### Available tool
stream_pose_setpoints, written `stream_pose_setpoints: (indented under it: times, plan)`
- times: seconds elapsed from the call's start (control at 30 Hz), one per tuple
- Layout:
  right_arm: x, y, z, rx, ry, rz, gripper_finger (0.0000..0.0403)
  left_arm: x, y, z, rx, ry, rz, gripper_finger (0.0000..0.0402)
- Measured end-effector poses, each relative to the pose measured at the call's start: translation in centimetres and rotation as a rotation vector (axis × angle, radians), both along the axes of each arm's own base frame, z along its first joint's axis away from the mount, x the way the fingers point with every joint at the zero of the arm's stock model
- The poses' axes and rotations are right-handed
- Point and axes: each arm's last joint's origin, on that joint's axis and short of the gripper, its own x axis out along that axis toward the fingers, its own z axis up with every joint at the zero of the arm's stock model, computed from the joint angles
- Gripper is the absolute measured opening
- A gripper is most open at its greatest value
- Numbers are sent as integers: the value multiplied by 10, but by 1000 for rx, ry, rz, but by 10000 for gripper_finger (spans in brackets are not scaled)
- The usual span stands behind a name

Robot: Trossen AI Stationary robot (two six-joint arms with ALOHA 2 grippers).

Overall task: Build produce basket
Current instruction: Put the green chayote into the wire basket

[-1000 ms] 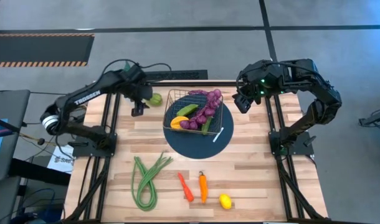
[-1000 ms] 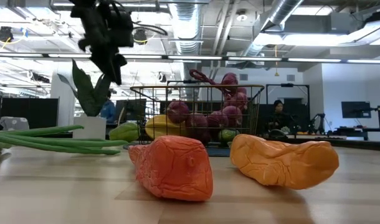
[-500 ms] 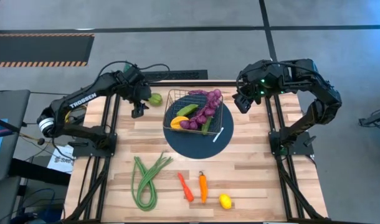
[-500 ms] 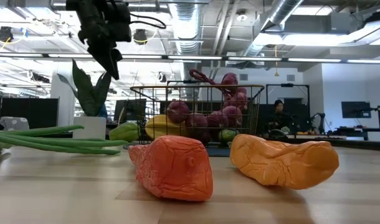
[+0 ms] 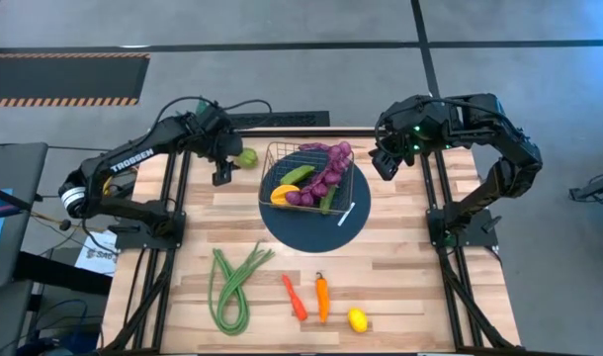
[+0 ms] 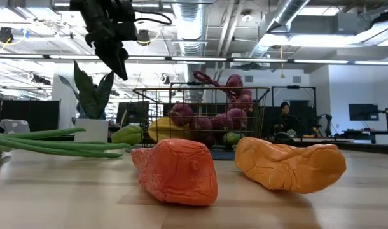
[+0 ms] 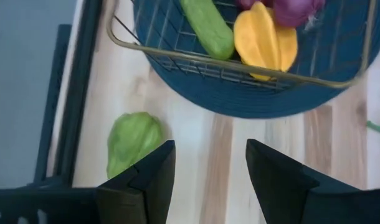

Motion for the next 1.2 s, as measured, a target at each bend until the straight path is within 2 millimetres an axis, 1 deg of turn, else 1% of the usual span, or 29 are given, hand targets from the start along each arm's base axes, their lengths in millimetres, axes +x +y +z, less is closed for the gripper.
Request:
stream_pose_setpoints:
  times: [0.23,0.53,0.7,0.8,0.87,0.93,1.13,1.2]
  plan:
    - [0,0,0,14,-1,11,169,1,4,1,86,25,18,184]
    - [0,1,0,20,-2,16,169,2,1,0,110,49,-40,179]
    - [0,1,0,20,-2,16,167,4,-2,1,82,38,44,153]
    - [0,1,0,16,0,21,168,4,-1,1,95,43,105,148]
    - [0,1,0,15,0,22,169,3,-1,0,95,55,101,155]
    - [0,1,0,15,0,22,169,4,-2,0,99,63,84,171]
    - [1,5,0,13,1,46,167,10,-10,0,136,71,-15,242]
    - [1,8,0,13,1,57,167,12,-14,0,146,75,-51,260]
